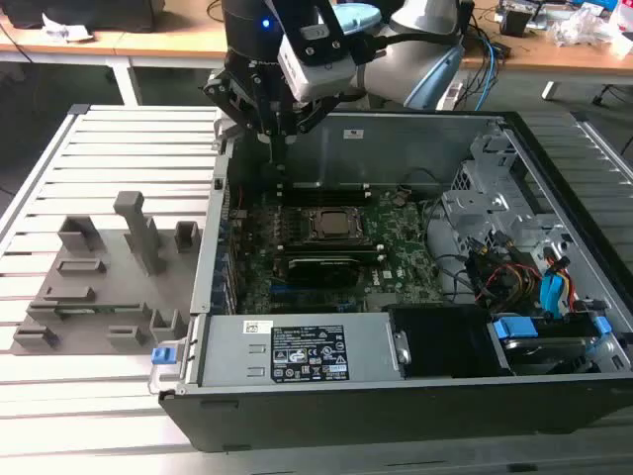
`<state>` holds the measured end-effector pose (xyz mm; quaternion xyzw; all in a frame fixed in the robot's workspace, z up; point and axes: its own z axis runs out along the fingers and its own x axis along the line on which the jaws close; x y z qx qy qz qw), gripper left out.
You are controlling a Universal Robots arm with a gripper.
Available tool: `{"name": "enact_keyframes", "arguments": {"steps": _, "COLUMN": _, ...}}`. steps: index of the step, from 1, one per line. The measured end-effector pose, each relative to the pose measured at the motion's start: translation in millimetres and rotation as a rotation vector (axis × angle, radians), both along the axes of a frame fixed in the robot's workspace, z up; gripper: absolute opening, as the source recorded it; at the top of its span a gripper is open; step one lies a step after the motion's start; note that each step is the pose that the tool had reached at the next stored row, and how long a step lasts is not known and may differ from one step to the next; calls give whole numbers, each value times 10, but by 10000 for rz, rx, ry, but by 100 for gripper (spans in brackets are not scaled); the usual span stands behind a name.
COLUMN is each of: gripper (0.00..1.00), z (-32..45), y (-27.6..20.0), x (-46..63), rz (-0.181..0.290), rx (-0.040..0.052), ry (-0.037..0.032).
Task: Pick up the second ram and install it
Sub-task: 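Reach for the second ram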
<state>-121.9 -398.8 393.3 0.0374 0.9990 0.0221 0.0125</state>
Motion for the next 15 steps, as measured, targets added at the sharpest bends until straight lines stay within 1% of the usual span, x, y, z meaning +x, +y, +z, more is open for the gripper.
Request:
{"name": "enact_keyframes", "arguments": {"steps": 1, "gripper": 11, "z": 1, "y": 0, "x": -41, "rz": -1, "rx": -1, "ry": 0}}
{"name": "enact_keyframes", "arguments": {"steps": 4, "gripper": 11, "z": 0, "y": 0, "x": -236, "rz": -1, "rx": 0, "ry": 0}}
{"name": "enact_keyframes", "arguments": {"steps": 7, "gripper": 11, "z": 0, "y": 0, "x": -327, "rz": 1, "rx": 0, "ry": 0}}
{"name": "enact_keyframes", "arguments": {"steps": 10, "gripper": 11, "z": 0, "y": 0, "x": -443, "rz": 0, "rx": 0, "ry": 0}}
{"name": "enact_keyframes", "arguments": {"steps": 13, "gripper": 11, "z": 0, "y": 0, "x": -516, "rz": 0, "rx": 0, "ry": 0}}
{"name": "enact_keyframes", "arguments": {"steps": 15, "gripper": 11, "z": 0, "y": 0, "x": -656, "rz": 1, "rx": 0, "ry": 0}}
